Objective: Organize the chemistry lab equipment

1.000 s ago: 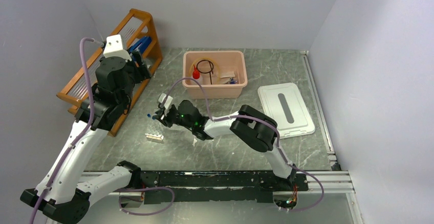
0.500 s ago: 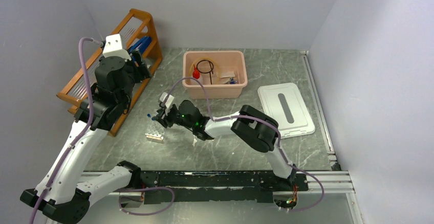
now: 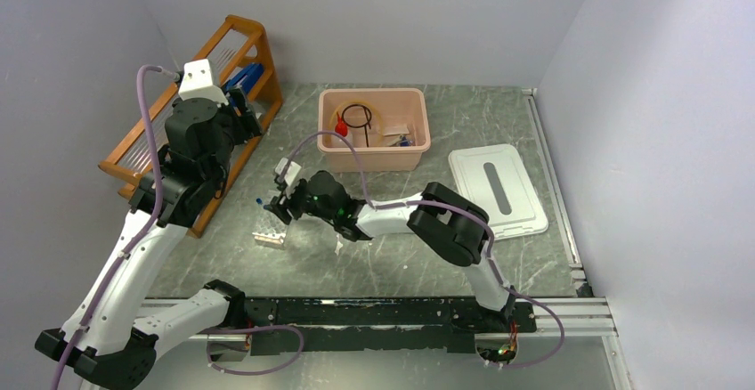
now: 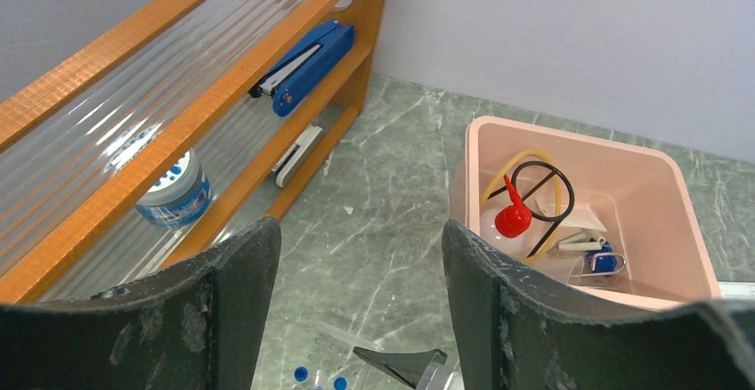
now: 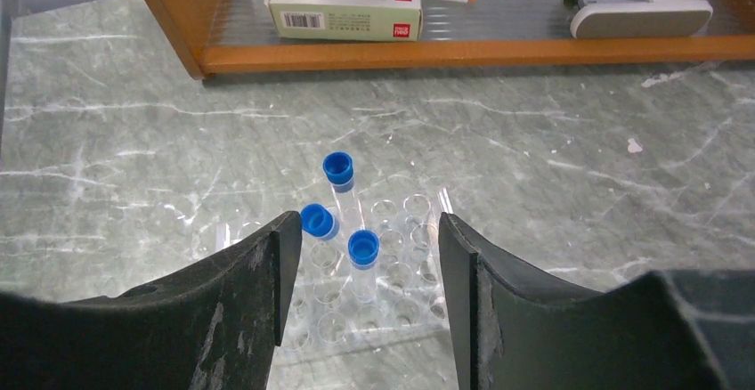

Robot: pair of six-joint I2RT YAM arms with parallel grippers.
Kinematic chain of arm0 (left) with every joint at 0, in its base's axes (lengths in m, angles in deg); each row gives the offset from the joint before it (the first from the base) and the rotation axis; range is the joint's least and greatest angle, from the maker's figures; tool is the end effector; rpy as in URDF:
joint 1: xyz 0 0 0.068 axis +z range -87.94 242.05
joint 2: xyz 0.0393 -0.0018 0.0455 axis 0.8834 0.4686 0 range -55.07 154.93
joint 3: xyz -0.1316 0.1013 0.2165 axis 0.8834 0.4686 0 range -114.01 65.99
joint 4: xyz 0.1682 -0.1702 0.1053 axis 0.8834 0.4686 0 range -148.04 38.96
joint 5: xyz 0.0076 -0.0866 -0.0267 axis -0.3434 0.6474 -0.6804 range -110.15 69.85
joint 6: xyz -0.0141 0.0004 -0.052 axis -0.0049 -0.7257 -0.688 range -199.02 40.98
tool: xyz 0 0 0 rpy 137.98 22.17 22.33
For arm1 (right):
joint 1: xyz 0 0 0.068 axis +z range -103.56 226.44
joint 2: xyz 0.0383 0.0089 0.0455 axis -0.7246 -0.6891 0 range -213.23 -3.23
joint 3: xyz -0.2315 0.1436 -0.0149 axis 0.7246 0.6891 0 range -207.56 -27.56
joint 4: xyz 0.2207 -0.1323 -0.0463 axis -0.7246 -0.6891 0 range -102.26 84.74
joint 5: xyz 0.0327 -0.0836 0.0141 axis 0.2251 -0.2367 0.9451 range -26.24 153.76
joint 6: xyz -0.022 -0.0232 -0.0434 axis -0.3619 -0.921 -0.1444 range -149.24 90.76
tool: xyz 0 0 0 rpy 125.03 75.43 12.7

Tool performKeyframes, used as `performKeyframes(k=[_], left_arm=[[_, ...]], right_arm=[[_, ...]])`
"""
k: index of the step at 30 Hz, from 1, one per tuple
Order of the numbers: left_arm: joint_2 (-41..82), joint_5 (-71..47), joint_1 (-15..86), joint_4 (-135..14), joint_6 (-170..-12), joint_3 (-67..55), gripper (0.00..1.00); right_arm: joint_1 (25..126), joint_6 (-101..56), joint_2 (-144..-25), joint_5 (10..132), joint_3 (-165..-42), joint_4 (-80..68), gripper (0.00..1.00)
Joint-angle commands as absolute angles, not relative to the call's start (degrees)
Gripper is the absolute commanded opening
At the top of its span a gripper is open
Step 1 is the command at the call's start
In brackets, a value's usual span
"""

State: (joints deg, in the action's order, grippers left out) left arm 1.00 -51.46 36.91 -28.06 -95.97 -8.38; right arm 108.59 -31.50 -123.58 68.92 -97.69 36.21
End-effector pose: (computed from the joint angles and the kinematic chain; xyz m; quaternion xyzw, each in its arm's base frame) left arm 0.1787 -0.0634 0.4453 -0.1166 0.7569 -0.0230 0.6427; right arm 0.2141 0.4120 0.1748 -0.4289 0.6259 0.3543 0.5466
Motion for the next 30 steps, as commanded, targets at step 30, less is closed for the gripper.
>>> performKeyframes(k=[30], left_arm=[[0.5,-52.4,37.3,-27.3,-96.3,-9.2,0.71]], right_arm=[[109.0,-33.7,-128.6,62.4,-107.8,27.6,0.52]])
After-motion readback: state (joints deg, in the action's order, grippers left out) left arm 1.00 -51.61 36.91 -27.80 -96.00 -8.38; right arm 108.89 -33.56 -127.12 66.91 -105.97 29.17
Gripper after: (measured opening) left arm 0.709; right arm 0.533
